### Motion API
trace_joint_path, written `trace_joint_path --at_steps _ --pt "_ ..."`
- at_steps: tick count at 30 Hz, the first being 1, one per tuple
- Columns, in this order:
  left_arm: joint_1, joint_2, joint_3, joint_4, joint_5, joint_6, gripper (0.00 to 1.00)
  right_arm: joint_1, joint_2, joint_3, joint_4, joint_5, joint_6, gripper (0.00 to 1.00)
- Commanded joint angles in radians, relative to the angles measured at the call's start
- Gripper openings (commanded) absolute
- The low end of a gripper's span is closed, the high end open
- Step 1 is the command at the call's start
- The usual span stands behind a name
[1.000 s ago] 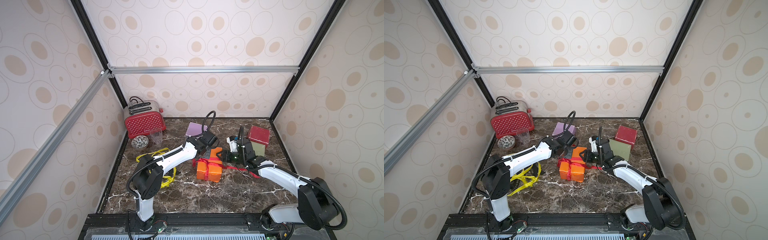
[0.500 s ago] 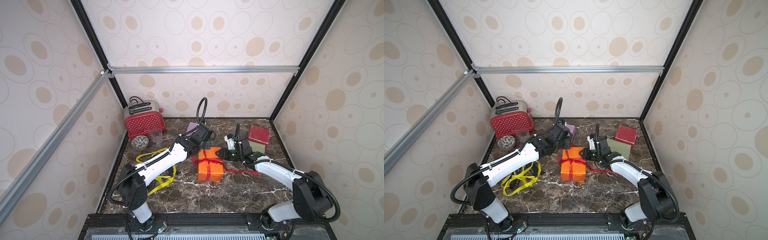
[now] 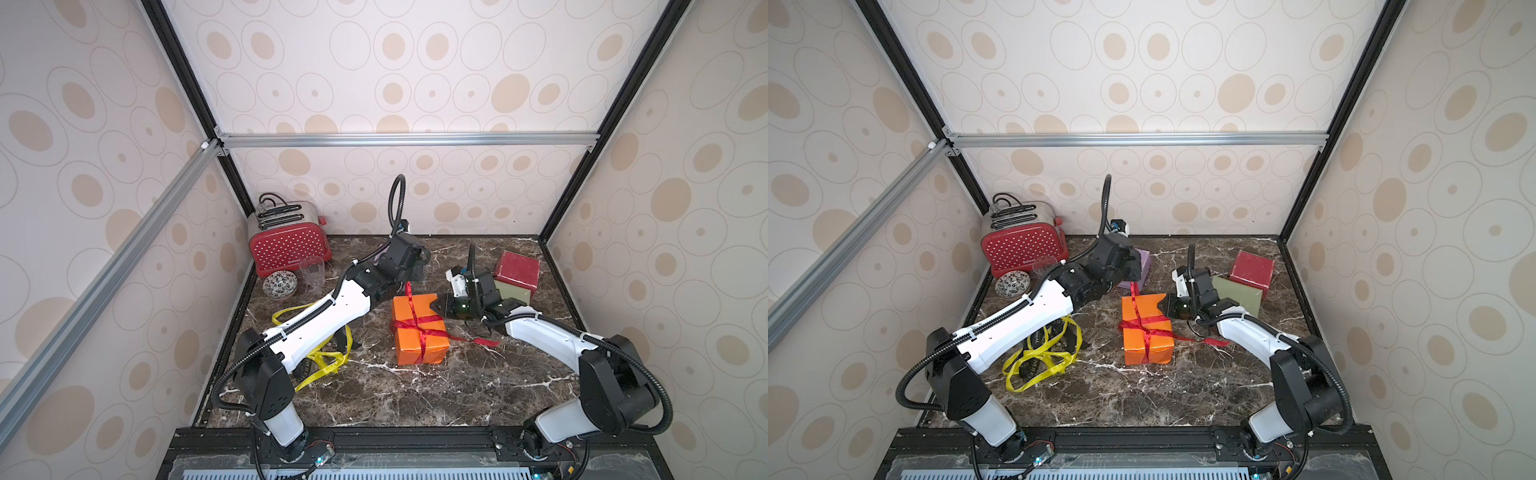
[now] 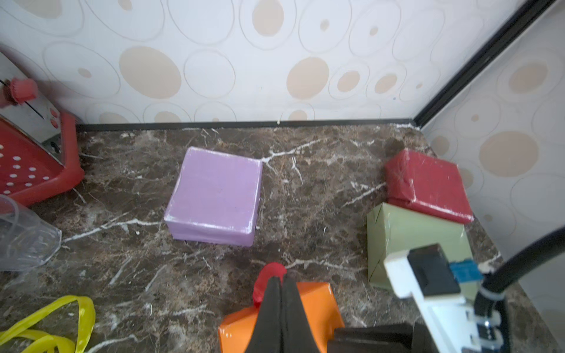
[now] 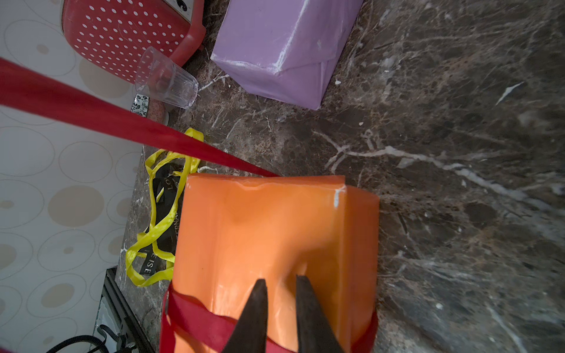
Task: Untie the ribbon bows on the gift boxes
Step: Untie the ribbon from the gift box.
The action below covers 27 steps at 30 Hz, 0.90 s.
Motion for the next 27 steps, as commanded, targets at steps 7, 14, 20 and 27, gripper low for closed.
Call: trace_joint_path --at_steps 7,14,20,27 --pt "0.177 0.122 0.201 -0.075 0.064 -0.136 0.06 0.006 0.036 0.008 -0.075 -0.003 -0.006 0.20" --pt "0.308 0.214 0.293 -0.164 0.166 -0.183 0.13 0.007 0.038 0.010 -0.078 -0.003 -0.007 0.20" --pt "0.395 0.244 0.275 -0.175 0.226 -0.217 0.25 0.008 0.040 0.013 -0.078 -0.002 -0.010 0.20" --pt "0.342 0.173 0.121 -0.118 0.320 -0.235 0.59 0.009 0.041 0.013 -0.076 -0.004 -0.011 0.21"
